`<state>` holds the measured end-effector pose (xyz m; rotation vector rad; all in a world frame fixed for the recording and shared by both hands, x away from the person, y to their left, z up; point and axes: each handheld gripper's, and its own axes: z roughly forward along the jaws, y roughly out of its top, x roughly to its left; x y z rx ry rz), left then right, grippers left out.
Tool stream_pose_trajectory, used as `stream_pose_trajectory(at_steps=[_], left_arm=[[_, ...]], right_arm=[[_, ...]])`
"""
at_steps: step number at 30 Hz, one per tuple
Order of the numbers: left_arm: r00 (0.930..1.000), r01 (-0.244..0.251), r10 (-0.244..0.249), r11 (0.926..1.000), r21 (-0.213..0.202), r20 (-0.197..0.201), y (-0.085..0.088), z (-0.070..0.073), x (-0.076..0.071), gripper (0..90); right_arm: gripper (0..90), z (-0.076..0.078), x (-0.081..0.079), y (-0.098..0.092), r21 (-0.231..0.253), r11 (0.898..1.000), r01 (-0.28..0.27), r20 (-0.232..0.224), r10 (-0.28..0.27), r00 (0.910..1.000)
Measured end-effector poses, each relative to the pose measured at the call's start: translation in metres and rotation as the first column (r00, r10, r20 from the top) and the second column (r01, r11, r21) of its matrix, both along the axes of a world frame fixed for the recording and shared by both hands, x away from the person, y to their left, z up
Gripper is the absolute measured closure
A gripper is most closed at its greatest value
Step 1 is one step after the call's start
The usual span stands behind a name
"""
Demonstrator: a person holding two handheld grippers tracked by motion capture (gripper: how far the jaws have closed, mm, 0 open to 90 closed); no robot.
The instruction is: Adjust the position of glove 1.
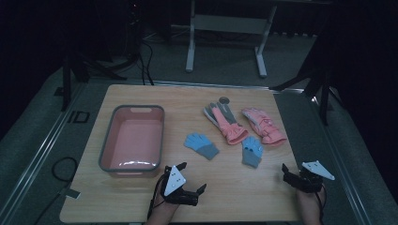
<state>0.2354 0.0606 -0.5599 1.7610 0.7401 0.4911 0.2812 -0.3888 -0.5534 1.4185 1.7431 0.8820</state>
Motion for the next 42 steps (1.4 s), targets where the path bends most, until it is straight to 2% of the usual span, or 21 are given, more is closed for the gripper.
stream_pose_trajectory(at_steps=[1, 8, 9, 14, 19, 27, 31, 32, 33, 34, 37, 39, 41, 42], left_arm=[[1.0000, 0.002, -0.002, 1.0000, 0.000, -0.001, 0.000, 0.000, 0.000, 0.0], [1.0000, 0.004, -0.004, 0.9999, 0.010, 0.007, -0.001, 0.000, -0.001, 0.0], [1.0000, 0.001, -0.001, 1.0000, 0.010, 0.009, -0.001, 0.000, -0.001, 0.0], [0.9999, -0.005, 0.005, 0.9999, 0.009, 0.011, -0.001, 0.000, -0.001, 0.0], [0.9997, -0.001, 0.001, 0.9999, 0.011, 0.023, -0.001, 0.000, -0.002, 0.0], [0.9998, 0.001, -0.001, 0.9999, 0.011, 0.021, -0.001, 0.000, -0.002, 0.0], [0.9997, 0.001, -0.001, 0.9999, 0.010, 0.023, -0.001, 0.000, -0.002, 0.0], [0.9997, 0.002, -0.002, 0.9999, 0.010, 0.023, -0.001, 0.000, -0.002, 0.0], [0.9997, 0.002, -0.002, 0.9999, 0.010, 0.023, -0.001, 0.000, -0.002, 0.0], [0.9998, 0.002, -0.003, 1.0000, 0.009, 0.021, -0.001, 0.000, -0.002, 0.0], [0.9997, 0.002, -0.002, 0.9999, 0.011, 0.023, -0.001, 0.000, -0.002, 0.0], [0.9997, 0.004, -0.005, 0.9999, 0.013, 0.024, -0.002, 0.000, -0.002, 0.0], [0.9997, 0.005, -0.005, 0.9999, 0.014, 0.025, -0.002, 0.000, -0.002, 0.0], [0.9997, 0.005, -0.006, 0.9999, 0.015, 0.025, -0.002, 0.000, -0.002, 0.0]], right_arm=[[12.7, 0.000, 0.000, -0.001, 0.008, 1.000, -0.001, -0.018, 0.001, 0.9998], [12.7, 0.001, 0.000, -0.002, 0.021, 0.999, -0.035, -0.029, 0.035, 0.9990], [12.6, 0.006, 0.000, -0.001, 0.025, 0.998, -0.065, -0.026, 0.066, 0.9975], [12.3, 0.014, 0.002, 0.003, 0.055, 0.991, -0.124, -0.050, 0.127, 0.9906], [11.4, 0.028, 0.003, 0.008, 0.029, 0.988, -0.153, -0.048, 0.155, 0.9868], [12.5, 0.062, 0.006, 0.009, 0.076, 0.984, -0.164, -0.014, 0.165, 0.9861], [12.8, 0.078, 0.012, 0.011, 0.102, 0.983, -0.154, -0.028, 0.158, 0.9870], [12.8, 0.081, 0.015, 0.010, 0.132, 0.978, -0.161, -0.042, 0.168, 0.9850], [12.8, 0.081, 0.015, 0.010, 0.132, 0.978, -0.161, -0.042, 0.168, 0.9850], [15.4, 0.088, 0.019, 0.010, 0.190, 0.968, -0.166, -0.040, 0.176, 0.9835], [15.1, 0.093, 0.023, 0.012, 0.192, 0.965, -0.176, -0.055, 0.190, 0.9803], [12.8, 0.097, 0.026, 0.021, 0.153, 0.965, -0.213, -0.063, 0.225, 0.9724], [13.3, 0.097, 0.027, 0.024, 0.138, 0.965, -0.223, -0.063, 0.233, 0.9705], [12.8, 0.098, 0.029, 0.033, 0.133, 0.959, -0.252, -0.072, 0.263, 0.9622]])
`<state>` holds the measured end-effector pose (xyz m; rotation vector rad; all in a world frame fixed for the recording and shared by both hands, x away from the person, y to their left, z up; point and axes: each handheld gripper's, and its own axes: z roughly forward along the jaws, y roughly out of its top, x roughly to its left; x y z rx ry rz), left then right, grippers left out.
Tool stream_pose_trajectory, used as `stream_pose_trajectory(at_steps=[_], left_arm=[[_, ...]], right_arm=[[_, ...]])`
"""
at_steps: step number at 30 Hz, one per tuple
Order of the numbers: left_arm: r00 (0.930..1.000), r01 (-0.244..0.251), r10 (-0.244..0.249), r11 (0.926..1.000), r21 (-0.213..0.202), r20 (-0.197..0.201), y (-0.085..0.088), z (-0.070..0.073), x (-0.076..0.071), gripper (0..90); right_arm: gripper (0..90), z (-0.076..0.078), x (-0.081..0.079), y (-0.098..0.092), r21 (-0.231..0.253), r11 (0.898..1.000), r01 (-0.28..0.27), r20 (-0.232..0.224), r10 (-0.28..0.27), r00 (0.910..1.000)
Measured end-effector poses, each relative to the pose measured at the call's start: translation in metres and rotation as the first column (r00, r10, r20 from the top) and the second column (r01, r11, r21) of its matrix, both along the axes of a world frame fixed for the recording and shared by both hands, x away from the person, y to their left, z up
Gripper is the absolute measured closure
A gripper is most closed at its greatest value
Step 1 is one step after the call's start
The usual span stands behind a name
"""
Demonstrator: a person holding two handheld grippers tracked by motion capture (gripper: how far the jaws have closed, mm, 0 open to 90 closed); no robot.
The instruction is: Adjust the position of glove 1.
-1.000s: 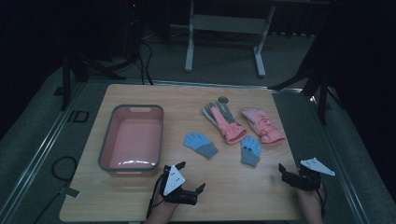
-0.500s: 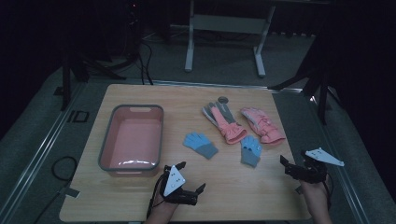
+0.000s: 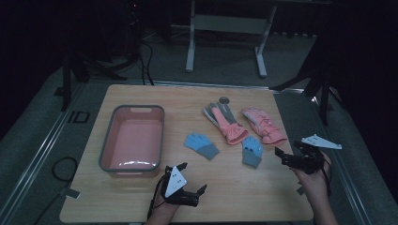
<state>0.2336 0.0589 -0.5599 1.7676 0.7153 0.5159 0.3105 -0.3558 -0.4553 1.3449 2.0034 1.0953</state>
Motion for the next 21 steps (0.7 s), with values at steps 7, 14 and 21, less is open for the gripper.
stream_pose_trajectory(at_steps=[7, 14, 21], left_arm=[[1.0000, -0.001, 0.001, 1.0000, -0.005, 0.001, 0.000, 0.000, 0.000, 0.0], [1.0000, 0.000, 0.000, 1.0000, -0.007, -0.001, 0.000, 0.000, 0.000, 0.0], [1.0000, 0.002, -0.002, 1.0000, -0.005, 0.001, 0.000, 0.000, 0.000, 0.0]], right_arm=[[11.8, 0.001, 0.010, 0.028, -0.025, 0.997, -0.078, -0.006, 0.078, 0.9969], [13.5, 0.001, 0.022, 0.054, -0.031, 0.986, -0.162, -0.025, 0.161, 0.9866], [14.8, -0.001, 0.035, 0.076, -0.059, 0.975, -0.216, -0.033, 0.214, 0.9762]])
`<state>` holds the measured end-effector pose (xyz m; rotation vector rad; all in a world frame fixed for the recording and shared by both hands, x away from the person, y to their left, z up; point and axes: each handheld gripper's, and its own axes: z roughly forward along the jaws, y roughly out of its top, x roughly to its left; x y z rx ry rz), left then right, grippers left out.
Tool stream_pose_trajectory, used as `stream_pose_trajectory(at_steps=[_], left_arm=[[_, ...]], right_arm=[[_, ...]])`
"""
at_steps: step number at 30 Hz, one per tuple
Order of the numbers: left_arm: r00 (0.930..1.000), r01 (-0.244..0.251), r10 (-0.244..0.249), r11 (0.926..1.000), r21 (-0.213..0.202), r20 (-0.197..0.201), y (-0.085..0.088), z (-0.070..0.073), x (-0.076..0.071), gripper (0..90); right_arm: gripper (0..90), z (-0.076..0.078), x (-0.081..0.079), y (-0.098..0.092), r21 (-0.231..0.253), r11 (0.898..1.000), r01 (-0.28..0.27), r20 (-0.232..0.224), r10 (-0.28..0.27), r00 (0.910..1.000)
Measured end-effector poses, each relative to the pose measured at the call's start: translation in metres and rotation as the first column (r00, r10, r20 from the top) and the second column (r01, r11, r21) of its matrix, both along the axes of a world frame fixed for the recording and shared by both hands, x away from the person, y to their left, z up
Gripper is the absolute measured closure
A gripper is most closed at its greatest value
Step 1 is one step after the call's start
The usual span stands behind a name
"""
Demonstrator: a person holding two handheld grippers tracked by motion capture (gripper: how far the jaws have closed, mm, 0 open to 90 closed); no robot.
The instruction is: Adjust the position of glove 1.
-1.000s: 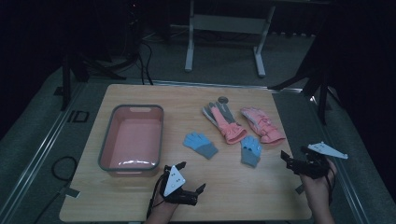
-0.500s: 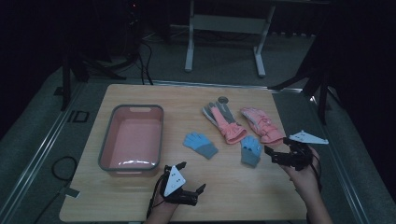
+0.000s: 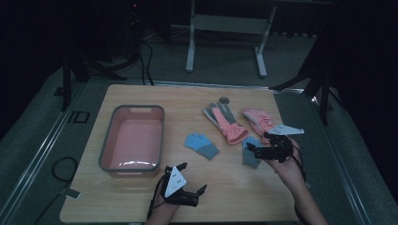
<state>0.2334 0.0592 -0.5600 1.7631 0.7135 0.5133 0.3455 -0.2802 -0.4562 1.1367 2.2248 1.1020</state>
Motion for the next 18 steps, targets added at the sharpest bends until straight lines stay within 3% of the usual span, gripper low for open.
stream_pose_trajectory(at_steps=[12, 16, 18], left_arm=[[1.0000, 0.001, -0.001, 1.0000, -0.003, -0.002, 0.000, 0.000, 0.000, 0.0], [1.0000, 0.005, -0.005, 1.0000, -0.002, -0.005, 0.000, 0.000, 0.000, 0.0], [1.0000, 0.004, -0.004, 1.0000, -0.003, -0.002, 0.000, 0.000, 0.000, 0.0]], right_arm=[[18.1, -0.009, 0.015, 0.033, -0.008, 0.995, -0.101, -0.030, 0.101, 0.9944], [23.7, -0.014, 0.022, 0.047, -0.022, 0.988, -0.154, -0.023, 0.153, 0.9879], [29.4, -0.017, 0.025, 0.054, -0.001, 0.983, -0.185, -0.037, 0.185, 0.9820]])
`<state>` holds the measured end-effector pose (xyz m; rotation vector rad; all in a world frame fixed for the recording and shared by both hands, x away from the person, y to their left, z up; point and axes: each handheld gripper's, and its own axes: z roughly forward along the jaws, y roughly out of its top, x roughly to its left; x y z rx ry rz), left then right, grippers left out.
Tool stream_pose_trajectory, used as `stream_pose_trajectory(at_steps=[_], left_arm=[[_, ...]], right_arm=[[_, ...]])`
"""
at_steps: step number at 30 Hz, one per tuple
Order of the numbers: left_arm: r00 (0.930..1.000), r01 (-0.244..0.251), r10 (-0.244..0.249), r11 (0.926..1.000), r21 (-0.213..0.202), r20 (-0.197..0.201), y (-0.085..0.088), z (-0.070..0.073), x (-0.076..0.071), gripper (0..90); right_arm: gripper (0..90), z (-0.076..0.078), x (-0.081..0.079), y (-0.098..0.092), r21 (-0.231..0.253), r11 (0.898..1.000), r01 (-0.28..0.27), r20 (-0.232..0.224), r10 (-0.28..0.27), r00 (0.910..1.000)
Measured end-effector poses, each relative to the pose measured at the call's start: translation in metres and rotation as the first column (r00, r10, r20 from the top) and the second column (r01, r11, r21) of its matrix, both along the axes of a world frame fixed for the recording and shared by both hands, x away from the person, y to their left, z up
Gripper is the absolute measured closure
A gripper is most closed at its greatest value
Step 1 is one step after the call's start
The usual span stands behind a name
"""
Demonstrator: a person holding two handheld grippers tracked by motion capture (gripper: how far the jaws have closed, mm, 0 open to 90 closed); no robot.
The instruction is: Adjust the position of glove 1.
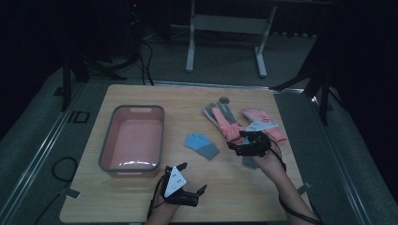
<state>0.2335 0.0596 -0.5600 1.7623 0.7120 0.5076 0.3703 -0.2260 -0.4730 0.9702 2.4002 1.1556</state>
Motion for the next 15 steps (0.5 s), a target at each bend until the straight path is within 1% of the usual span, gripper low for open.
stream_pose_trajectory(at_steps=[2, 4, 6, 7, 9, 10, 12, 13, 14, 15], left_arm=[[1.0000, 0.000, 0.000, 1.0000, -0.001, -0.001, 0.000, 0.000, 0.000, 0.0], [1.0000, -0.001, 0.001, 1.0000, -0.003, 0.000, 0.000, 0.000, 0.000, 0.0], [1.0000, 0.001, -0.001, 1.0000, -0.001, 0.002, 0.000, 0.000, 0.000, 0.0], [1.0000, 0.001, -0.001, 1.0000, -0.001, 0.003, 0.000, 0.000, 0.000, 0.0], [1.0000, 0.002, -0.002, 1.0000, 0.001, 0.002, 0.000, 0.000, 0.000, 0.0], [1.0000, 0.002, -0.002, 1.0000, -0.001, 0.001, 0.000, 0.000, 0.000, 0.0], [1.0000, 0.004, -0.004, 1.0000, -0.002, 0.000, 0.000, 0.000, 0.000, 0.0], [1.0000, 0.003, -0.003, 1.0000, -0.002, 0.001, 0.000, 0.000, 0.000, 0.0], [1.0000, 0.003, -0.003, 1.0000, -0.002, 0.001, 0.000, 0.000, 0.000, 0.0], [1.0000, 0.004, -0.004, 1.0000, 0.000, 0.003, 0.000, 0.000, 0.000, 0.0]], right_arm=[[30.9, -0.002, 0.002, 0.009, -0.010, 0.999, -0.038, -0.006, 0.038, 0.9992], [32.8, -0.006, 0.005, 0.020, -0.032, 0.998, -0.062, -0.011, 0.062, 0.9980], [36.4, -0.008, 0.007, 0.030, -0.043, 0.995, -0.090, -0.018, 0.089, 0.9958], [36.6, -0.010, 0.008, 0.036, -0.052, 0.994, -0.096, -0.021, 0.095, 0.9953], [42.3, -0.013, 0.012, 0.045, -0.049, 0.991, -0.126, -0.031, 0.124, 0.9917], [42.4, -0.015, 0.014, 0.050, -0.055, 0.990, -0.127, -0.037, 0.125, 0.9915], [46.5, -0.020, 0.019, 0.060, -0.071, 0.985, -0.160, -0.049, 0.157, 0.9864], [48.3, -0.022, 0.022, 0.065, -0.080, 0.983, -0.164, -0.053, 0.160, 0.9856], [48.3, -0.022, 0.022, 0.065, -0.080, 0.983, -0.164, -0.053, 0.160, 0.9856], [52.6, -0.029, 0.030, 0.075, -0.091, 0.978, -0.189, -0.073, 0.182, 0.9805]])
